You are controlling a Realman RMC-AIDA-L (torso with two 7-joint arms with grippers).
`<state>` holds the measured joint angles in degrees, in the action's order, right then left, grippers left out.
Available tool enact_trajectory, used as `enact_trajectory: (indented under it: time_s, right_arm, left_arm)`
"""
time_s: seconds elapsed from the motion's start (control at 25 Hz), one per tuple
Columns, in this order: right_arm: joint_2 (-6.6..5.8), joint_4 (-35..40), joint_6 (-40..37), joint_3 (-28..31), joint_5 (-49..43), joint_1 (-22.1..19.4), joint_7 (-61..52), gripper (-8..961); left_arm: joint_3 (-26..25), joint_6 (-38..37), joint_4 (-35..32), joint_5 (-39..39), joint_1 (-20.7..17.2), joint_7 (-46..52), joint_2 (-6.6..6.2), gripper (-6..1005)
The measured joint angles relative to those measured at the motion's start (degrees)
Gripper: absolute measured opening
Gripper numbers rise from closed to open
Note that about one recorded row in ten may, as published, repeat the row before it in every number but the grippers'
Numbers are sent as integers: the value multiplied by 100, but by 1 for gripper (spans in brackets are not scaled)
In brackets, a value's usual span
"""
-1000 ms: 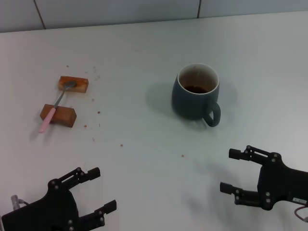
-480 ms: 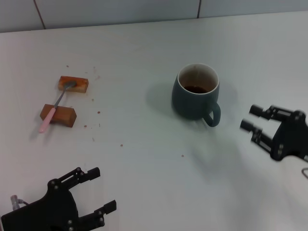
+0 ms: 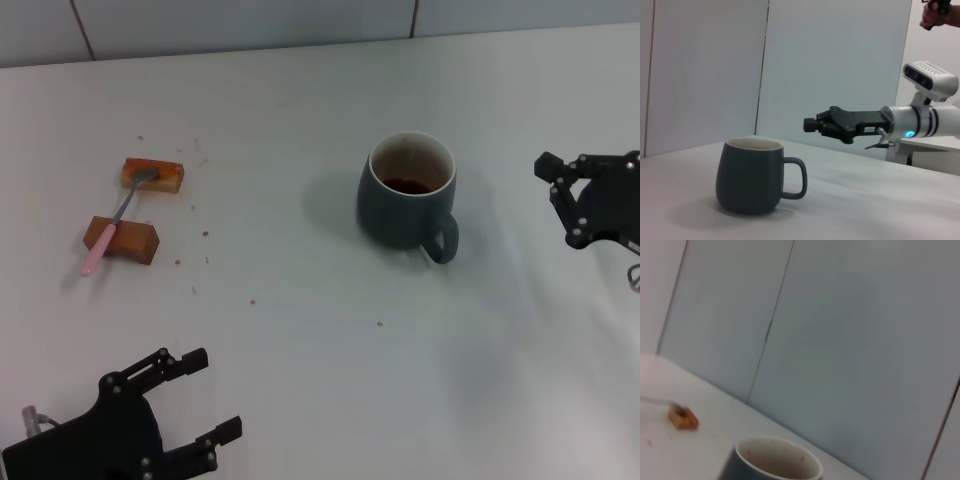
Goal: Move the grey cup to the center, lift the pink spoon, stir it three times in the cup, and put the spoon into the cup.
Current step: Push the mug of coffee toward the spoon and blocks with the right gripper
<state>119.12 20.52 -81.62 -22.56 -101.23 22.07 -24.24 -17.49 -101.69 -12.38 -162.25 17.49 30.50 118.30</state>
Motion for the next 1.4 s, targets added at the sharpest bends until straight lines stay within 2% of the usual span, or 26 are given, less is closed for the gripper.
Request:
enact_trajectory:
  time_s: [0.28,0.32,0.36,0.4,0.44,0.48,0.52,0.56,0.64,0.96,1.4]
  right_arm:
    - [28,-105,860,-52,2,321,1525,29]
    - [40,-289,1236,-50,2,433,2248,21]
    - [40,-289,1236,-50,2,433,2248,21]
    - [43,-454,1491,-29,14,518,2754,21]
    - [46,-770,1859,7,111,664,3683,20]
    - [46,-770,1859,7,111,664,3683,20]
    - [46,-1048,2000,9,296,750,4494,20]
    - [46,-1048,2000,9,296,750,4494,20]
    - [48,-1393,2024,10,587,839,5447,21]
    - [50,-1730,2005,11,683,992,5686,17]
    - [58,-2195,2125,74,700,1452,5707,17]
  left_arm:
    - [0,0,17,2,20,0,0,789]
    - [0,0,17,5,27,0,0,789]
    - [0,0,17,9,34,2,0,789]
    - [0,0,17,11,40,5,0,789]
    - [0,1,15,20,49,11,0,789]
    - [0,1,15,20,49,11,0,788]
    - [0,0,13,26,49,14,0,788]
    - [0,0,12,32,51,17,0,788]
    - [0,3,10,63,57,19,0,788]
    - [0,5,3,145,59,22,0,787]
    - [0,10,-2,159,62,35,0,785]
